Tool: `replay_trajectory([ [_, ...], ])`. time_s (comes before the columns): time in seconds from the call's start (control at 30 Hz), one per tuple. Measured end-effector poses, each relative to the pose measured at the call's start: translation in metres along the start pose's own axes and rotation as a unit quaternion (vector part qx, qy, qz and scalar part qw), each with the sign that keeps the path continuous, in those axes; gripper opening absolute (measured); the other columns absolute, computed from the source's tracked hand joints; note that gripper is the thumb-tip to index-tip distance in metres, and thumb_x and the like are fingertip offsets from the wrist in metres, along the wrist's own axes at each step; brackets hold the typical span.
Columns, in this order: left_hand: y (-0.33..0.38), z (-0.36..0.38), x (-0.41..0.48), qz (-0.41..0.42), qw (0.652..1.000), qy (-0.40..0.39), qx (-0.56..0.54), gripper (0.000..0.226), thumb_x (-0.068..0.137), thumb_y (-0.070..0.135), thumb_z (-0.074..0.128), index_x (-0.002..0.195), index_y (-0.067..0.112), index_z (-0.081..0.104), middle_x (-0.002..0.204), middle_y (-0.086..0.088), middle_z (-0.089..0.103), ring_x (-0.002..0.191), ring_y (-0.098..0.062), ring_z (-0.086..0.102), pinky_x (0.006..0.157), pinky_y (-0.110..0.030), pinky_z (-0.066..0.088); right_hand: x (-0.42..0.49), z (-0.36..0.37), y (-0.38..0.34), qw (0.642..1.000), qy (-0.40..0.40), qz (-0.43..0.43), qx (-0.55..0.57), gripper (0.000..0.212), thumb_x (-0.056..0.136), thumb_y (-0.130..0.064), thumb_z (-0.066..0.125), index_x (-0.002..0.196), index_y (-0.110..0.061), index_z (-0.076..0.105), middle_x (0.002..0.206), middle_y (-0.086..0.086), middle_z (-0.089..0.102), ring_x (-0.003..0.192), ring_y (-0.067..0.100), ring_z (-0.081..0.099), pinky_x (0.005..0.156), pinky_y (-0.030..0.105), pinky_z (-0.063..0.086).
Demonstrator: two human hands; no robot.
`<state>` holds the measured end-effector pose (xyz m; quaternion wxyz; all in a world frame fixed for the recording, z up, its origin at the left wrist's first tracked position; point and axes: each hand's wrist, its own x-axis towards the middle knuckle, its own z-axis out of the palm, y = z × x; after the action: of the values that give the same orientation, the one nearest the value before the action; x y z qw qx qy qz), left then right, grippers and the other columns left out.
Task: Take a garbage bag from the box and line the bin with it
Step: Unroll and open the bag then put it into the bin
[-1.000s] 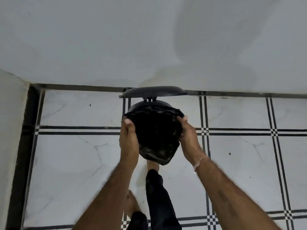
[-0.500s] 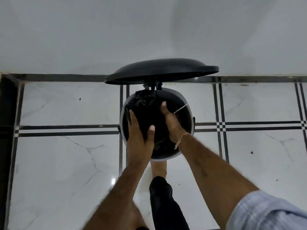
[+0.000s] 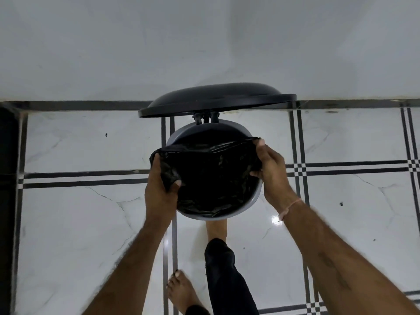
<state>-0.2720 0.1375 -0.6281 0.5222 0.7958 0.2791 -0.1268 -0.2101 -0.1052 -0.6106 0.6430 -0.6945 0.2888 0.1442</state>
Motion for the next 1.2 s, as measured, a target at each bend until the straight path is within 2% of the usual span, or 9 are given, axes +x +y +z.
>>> replay_trajectory([
  [0.17, -0.009, -0.019, 0.017, -0.039, 0.998, -0.027, -0.029, 0.075, 0.08, -0.011, 0.073, 0.147, 0.014, 0.051, 0.156, -0.015, 0.043, 0.143, -0.033, 0.046, 0.117, -0.054, 0.043, 0.002, -0.007, -0.004, 0.999, -0.01, -0.031, -0.016, 0.04, 0.106, -0.044, 0.054, 0.118, -0.015, 0.078, 0.114, 0.012, 0.079, 0.115, 0.029, 0.073, 0.098, 0.052, 0.06],
  [0.27, 0.003, -0.02, 0.017, -0.116, 0.992, 0.054, 0.012, 0.064, 0.067, 0.031, 0.075, 0.129, 0.023, 0.061, 0.159, -0.013, 0.036, 0.141, -0.038, 0.043, 0.114, -0.058, 0.041, 0.001, -0.008, -0.004, 0.998, -0.017, -0.048, -0.036, 0.04, 0.107, -0.042, 0.055, 0.124, -0.013, 0.076, 0.119, 0.012, 0.078, 0.119, 0.027, 0.071, 0.108, 0.052, 0.054],
  [0.37, 0.025, -0.005, 0.02, 0.139, 0.956, 0.158, 0.204, 0.052, 0.09, 0.045, 0.067, 0.133, 0.016, 0.06, 0.15, -0.011, 0.052, 0.135, -0.037, 0.047, 0.104, -0.05, 0.039, 0.002, -0.008, -0.001, 0.996, -0.024, -0.066, -0.05, 0.041, 0.107, -0.039, 0.055, 0.133, -0.013, 0.071, 0.126, 0.008, 0.076, 0.125, 0.022, 0.068, 0.113, 0.048, 0.051],
  [0.43, 0.04, 0.011, 0.034, 0.237, 0.929, 0.103, 0.266, 0.048, 0.1, 0.042, 0.06, 0.139, 0.015, 0.059, 0.138, -0.008, 0.063, 0.128, -0.035, 0.052, 0.098, -0.048, 0.043, -0.001, -0.01, 0.002, 0.995, -0.028, -0.079, -0.053, 0.04, 0.107, -0.038, 0.055, 0.136, -0.015, 0.07, 0.127, 0.004, 0.076, 0.126, 0.017, 0.068, 0.113, 0.045, 0.051],
  [0.57, 0.052, 0.027, 0.063, 0.215, 0.912, 0.002, 0.348, 0.044, 0.105, 0.039, 0.052, 0.146, 0.022, 0.055, 0.135, -0.006, 0.068, 0.126, -0.033, 0.053, 0.1, -0.048, 0.043, -0.006, -0.017, 0.008, 0.991, -0.043, -0.109, -0.058, 0.038, 0.108, -0.035, 0.055, 0.137, -0.015, 0.069, 0.131, 0.002, 0.075, 0.129, 0.016, 0.066, 0.114, 0.047, 0.05],
  [0.67, 0.051, 0.026, 0.07, 0.207, 0.91, 0.005, 0.361, 0.027, 0.102, 0.039, 0.058, 0.118, 0.021, 0.071, 0.114, -0.005, 0.075, 0.111, -0.031, 0.062, 0.094, -0.044, 0.045, -0.005, -0.023, 0.009, 0.99, -0.03, -0.117, -0.067, 0.036, 0.107, -0.034, 0.056, 0.134, -0.014, 0.071, 0.127, 0.003, 0.077, 0.126, 0.018, 0.068, 0.11, 0.052, 0.053],
  [0.93, 0.042, 0.009, 0.075, 0.105, 0.978, 0.047, 0.173, 0.032, 0.1, 0.044, 0.062, 0.084, 0.016, 0.066, 0.068, 0.009, 0.06, 0.063, -0.01, 0.054, 0.059, -0.026, 0.035, 0.017, -0.018, 0.003, 0.989, 0.018, -0.086, -0.122, 0.033, 0.101, -0.038, 0.066, 0.121, -0.013, 0.076, 0.123, 0.007, 0.072, 0.118, 0.021, 0.069, 0.106, 0.048, 0.055],
  [1.03, 0.041, 0.008, 0.083, 0.055, 0.992, 0.08, 0.084, 0.033, 0.093, 0.048, 0.07, 0.079, 0.017, 0.07, 0.068, 0.012, 0.064, 0.066, 0.0, 0.059, 0.063, -0.019, 0.042, 0.036, -0.01, -0.006, 0.983, 0.003, -0.107, -0.15, 0.038, 0.103, -0.042, 0.061, 0.125, -0.014, 0.074, 0.123, 0.007, 0.073, 0.12, 0.023, 0.067, 0.108, 0.049, 0.054],
  [1.2, 0.035, 0.013, 0.11, -0.04, 0.993, 0.11, -0.029, 0.032, 0.082, 0.05, 0.081, 0.075, 0.019, 0.076, 0.071, 0.009, 0.076, 0.067, -0.01, 0.071, 0.078, -0.027, 0.059, 0.069, 0.005, -0.009, 0.984, 0.013, -0.066, -0.163, 0.046, 0.095, -0.06, 0.058, 0.118, -0.021, 0.068, 0.123, 0.006, 0.071, 0.12, 0.027, 0.066, 0.11, 0.052, 0.049],
])
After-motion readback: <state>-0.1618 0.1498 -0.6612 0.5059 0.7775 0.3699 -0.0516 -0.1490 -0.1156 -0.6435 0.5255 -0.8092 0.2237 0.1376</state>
